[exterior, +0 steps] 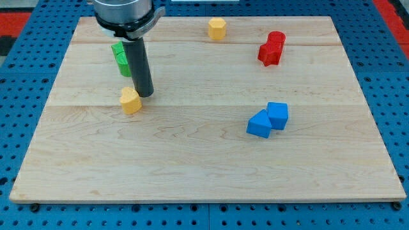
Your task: Move yellow hexagon towards the center
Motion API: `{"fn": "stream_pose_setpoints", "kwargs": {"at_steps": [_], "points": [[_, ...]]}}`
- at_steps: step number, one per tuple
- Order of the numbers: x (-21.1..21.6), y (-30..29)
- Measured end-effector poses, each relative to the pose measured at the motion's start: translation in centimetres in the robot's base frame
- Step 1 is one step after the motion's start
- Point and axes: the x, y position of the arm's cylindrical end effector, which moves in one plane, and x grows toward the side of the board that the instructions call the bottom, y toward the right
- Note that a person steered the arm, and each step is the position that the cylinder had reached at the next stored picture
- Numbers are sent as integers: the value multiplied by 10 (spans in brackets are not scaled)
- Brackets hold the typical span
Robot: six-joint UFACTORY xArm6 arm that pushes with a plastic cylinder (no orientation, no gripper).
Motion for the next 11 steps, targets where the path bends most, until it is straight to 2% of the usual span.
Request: {"fn": "stream_pose_setpoints", "kwargs": {"at_steps": [2, 3, 4, 7, 8, 9, 11], "points": [[6, -18], [-3, 18], [-38, 65], [-180, 173], [-220, 181], [-224, 179], [-222, 101]]}}
